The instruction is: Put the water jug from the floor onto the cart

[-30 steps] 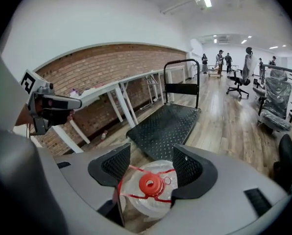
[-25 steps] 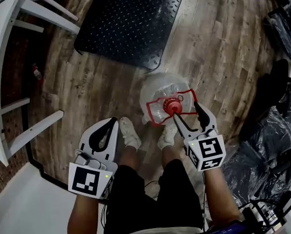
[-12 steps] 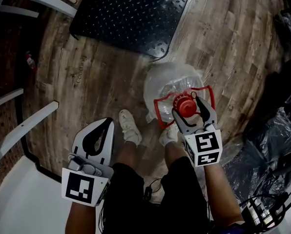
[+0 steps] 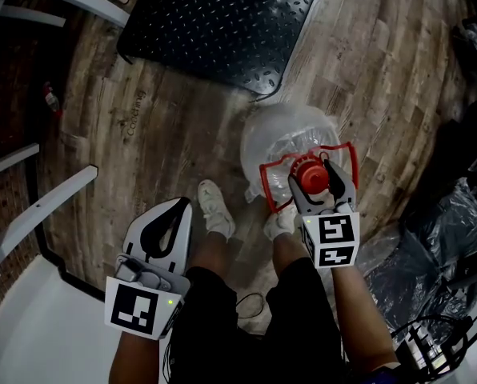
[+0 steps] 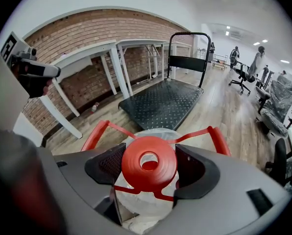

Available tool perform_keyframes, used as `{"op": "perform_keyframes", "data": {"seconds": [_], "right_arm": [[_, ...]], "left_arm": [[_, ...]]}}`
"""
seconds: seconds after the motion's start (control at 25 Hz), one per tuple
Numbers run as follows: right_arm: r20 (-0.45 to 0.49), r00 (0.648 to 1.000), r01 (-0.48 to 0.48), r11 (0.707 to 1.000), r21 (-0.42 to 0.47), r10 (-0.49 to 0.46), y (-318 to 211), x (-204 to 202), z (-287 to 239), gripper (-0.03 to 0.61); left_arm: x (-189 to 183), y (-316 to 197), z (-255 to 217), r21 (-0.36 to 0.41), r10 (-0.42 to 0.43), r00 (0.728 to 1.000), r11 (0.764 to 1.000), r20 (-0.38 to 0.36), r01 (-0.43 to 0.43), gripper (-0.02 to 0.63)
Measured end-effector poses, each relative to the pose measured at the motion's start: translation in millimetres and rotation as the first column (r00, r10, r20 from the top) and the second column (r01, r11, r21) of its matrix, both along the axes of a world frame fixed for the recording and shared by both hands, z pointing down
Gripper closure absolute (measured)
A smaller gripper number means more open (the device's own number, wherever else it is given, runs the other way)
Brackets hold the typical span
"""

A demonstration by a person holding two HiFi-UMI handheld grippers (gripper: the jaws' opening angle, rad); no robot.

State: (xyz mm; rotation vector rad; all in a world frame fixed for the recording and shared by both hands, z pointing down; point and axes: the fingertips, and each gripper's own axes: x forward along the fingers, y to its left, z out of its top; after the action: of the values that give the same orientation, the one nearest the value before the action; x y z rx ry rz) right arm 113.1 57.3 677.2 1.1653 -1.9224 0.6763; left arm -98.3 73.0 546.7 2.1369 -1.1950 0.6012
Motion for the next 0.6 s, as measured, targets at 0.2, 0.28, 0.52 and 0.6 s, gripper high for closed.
{"op": "perform_keyframes", "data": {"seconds": [0.2,0.28,0.52,0.6], "right_arm": [[-0.012,1.0,-0.009,1.0,0.019,0.009,-1,1,0,0.265],[-0.012,1.0,-0.018,0.999,0.033,0.018,0,2,-1,0.265],[0.015,0.999,-0.045,0.996,0.073,0.044,2,-1,-28,0.267],[0.025,0.998,-0.051,0.996,0.08,0.049,2,0,-42,0.267]], "left_arm": [[-1,2,-1,0.002,-0.001,1.0,1.0,-0.001,0.001,0.615],[-2,4,-2,0.001,-0.002,1.0,1.0,0.001,0.002,0.615],[-12,4,-10,0.02,-0.01,1.0,1.0,0.017,0.01,0.615],[-13,-2,-17,0.046,-0.01,1.0,0.999,0.019,0.009,0.615]]}}
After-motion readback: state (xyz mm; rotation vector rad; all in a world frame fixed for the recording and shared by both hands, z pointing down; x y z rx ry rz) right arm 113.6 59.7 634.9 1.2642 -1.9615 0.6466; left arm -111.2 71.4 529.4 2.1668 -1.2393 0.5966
